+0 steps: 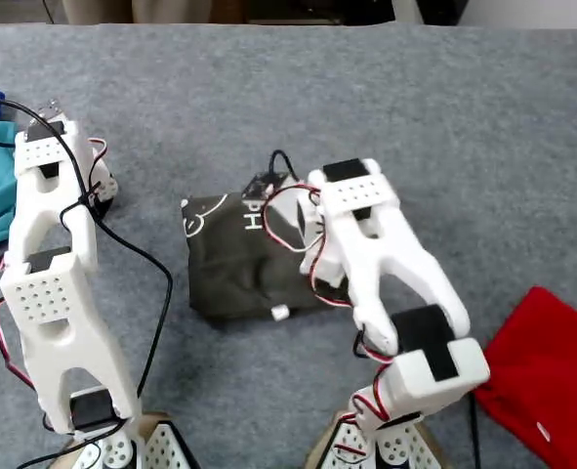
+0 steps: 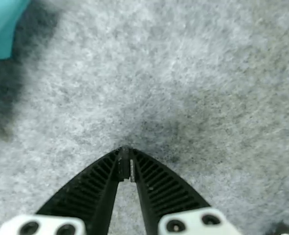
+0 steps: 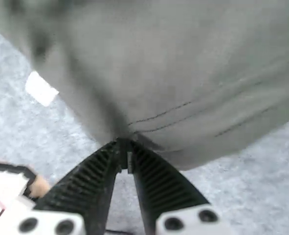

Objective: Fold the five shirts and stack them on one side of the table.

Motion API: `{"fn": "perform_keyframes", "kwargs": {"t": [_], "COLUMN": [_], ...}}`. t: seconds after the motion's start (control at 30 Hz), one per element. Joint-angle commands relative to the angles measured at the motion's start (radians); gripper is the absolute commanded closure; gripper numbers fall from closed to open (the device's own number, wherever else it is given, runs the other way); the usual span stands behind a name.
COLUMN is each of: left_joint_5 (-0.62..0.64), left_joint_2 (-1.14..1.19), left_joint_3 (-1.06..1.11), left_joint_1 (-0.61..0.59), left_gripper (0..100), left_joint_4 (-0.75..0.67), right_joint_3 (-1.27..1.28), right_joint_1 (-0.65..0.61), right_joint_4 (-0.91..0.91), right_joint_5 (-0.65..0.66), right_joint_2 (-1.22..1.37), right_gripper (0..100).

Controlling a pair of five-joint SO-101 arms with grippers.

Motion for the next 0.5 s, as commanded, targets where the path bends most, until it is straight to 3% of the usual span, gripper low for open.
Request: {"fn": "perform_keyframes", "kwargs": {"t": [0.0,0.17,0.3,0.47], "left_joint_5": [-0.018,-0.02,-0.02,-0.02], "left_joint_2": [-0.039,-0.087,-0.154,-0.236], "left_joint_3": [-0.038,-0.256,-0.356,-0.33], "left_joint_1": [0.0,0.035,0.144,0.281], "left_gripper": [98,98,98,98], "left_joint_4": [0.023,0.269,0.439,0.482], "right_joint_3": [-0.125,-0.346,-0.476,-0.625], "right_joint_1": [0.015,0.021,0.021,0.068], "right_joint_4": [-0.017,-0.009,-0.026,-0.072], "right_joint_5": [0.008,-0.014,-0.038,-0.041], "right_joint_2": [-0.058,-0.044,0.044,0.252], "right_gripper": [99.3,99.3,99.3,99.3]}}
